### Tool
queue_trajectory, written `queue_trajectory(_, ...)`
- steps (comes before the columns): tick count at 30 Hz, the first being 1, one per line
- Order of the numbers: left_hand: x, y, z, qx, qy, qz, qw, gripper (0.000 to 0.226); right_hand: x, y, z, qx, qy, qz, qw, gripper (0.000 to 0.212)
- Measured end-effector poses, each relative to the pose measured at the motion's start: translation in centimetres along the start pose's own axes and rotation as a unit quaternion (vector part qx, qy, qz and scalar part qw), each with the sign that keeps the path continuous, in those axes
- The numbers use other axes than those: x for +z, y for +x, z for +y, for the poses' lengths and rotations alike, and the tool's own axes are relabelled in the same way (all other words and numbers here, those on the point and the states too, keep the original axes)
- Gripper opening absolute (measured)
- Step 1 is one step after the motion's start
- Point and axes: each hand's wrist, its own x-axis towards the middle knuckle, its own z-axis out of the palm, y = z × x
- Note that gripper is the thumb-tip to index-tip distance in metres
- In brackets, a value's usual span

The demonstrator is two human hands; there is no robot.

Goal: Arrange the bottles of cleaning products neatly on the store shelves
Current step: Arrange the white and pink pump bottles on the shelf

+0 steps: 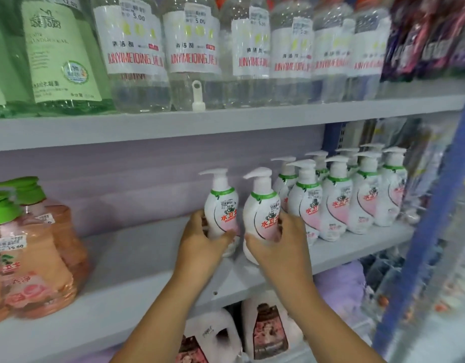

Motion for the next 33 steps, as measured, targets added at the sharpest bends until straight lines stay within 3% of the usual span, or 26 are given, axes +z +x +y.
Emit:
queue_trajectory(8,2.9,0.5,0.9,0.004,-0.014,-0.037,0.999,0.037,-1.1,-1.0,1.2,-0.052,-0.049,0.05,0.996,0.077)
queue_trajectory(22,3.9,2.1,0.8,-0.026,-0.038,-0.122,0.991,0.032,-0.5,-0.5,1.9,-0.054,-0.063,0.112,0.99,0.068)
queue_trajectory(33,4.5,2.1,0.8,-0.055,-0.083,-0.134,0.986,0.024,-0.8,-0.7,1.7,-0.032,-0.096,0.084,0.991,0.067)
